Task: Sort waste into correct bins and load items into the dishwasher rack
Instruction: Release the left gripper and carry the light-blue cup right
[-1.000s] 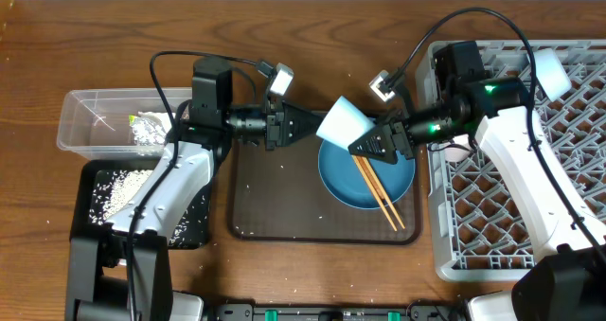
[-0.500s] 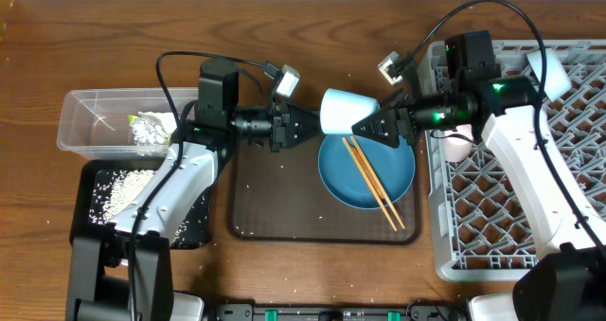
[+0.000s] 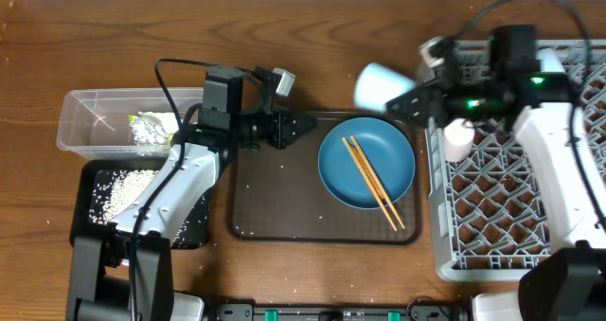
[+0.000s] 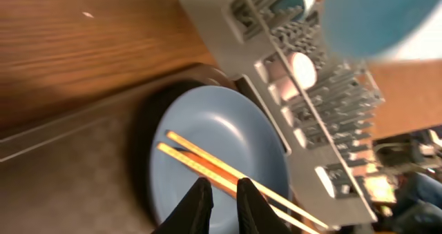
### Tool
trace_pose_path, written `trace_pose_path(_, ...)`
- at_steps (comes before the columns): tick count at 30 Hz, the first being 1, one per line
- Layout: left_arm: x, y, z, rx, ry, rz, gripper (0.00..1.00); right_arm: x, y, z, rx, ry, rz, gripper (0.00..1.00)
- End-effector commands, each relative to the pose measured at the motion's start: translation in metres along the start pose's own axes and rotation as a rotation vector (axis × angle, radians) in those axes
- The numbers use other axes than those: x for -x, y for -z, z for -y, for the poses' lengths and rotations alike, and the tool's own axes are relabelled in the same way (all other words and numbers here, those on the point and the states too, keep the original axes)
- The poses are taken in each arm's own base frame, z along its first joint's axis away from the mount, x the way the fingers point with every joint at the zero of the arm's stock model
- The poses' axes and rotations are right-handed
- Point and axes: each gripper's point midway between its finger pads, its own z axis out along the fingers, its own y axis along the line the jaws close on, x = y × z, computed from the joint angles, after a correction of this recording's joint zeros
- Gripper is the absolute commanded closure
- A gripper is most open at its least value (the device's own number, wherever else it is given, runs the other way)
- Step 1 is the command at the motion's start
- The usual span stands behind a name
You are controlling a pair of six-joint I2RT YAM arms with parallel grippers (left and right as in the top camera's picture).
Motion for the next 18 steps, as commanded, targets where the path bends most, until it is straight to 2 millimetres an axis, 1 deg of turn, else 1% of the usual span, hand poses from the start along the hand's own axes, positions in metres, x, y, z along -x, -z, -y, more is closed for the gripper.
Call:
trace_pose_path(1, -0.001, -0.001, -0.011, 0.057, -0.014, 0.005, 0.83, 0.014, 0.041, 0.042, -0.294, -0.099, 0.049, 0.85)
trace_pose_path(3, 0.000, -0.001, -0.011, 0.058, -0.015, 0.007, 0.83, 0.011, 0.072, 0.073, -0.505, -0.183, 0.049, 0.83)
trace_pose_path(5, 0.000, -0.001, -0.011, 0.058, -0.016, 0.007, 0.83, 0.005, 0.095, 0.094, -0.661, -0.257, 0.050, 0.83)
trace_pose_path(7, 0.000, -0.001, -0.011, 0.058, -0.015, 0.007, 0.83, -0.007, 0.122, 0.116, -0.839, -0.350, 0.053, 0.84)
trace_pose_path(8, 0.000, -0.001, -0.011, 0.058, -0.016, 0.007, 0.83, -0.012, 0.132, 0.124, -0.902, -0.380, 0.051, 0.83)
trace_pose_path(10, 0.000, -0.001, -0.012, 0.065, -0.016, 0.009, 0.83, -0.022, 0.149, 0.136, -1.009, -0.425, 0.043, 0.83)
trace_pose_path(12, 0.000, -0.001, -0.012, 0.065, -0.016, 0.009, 0.83, -0.027, 0.163, 0.144, -1.081, -0.442, 0.040, 0.83)
trace_pose_path(15, 0.000, -0.001, -0.012, 0.065, -0.016, 0.009, 0.83, -0.029, 0.177, 0.152, -1.148, -0.452, 0.048, 0.83)
trace_pose_path(18, 0.000, -0.001, -0.012, 0.065, -0.016, 0.009, 0.83, -0.034, 0.185, 0.157, -1.185, -0.467, 0.046, 0.83)
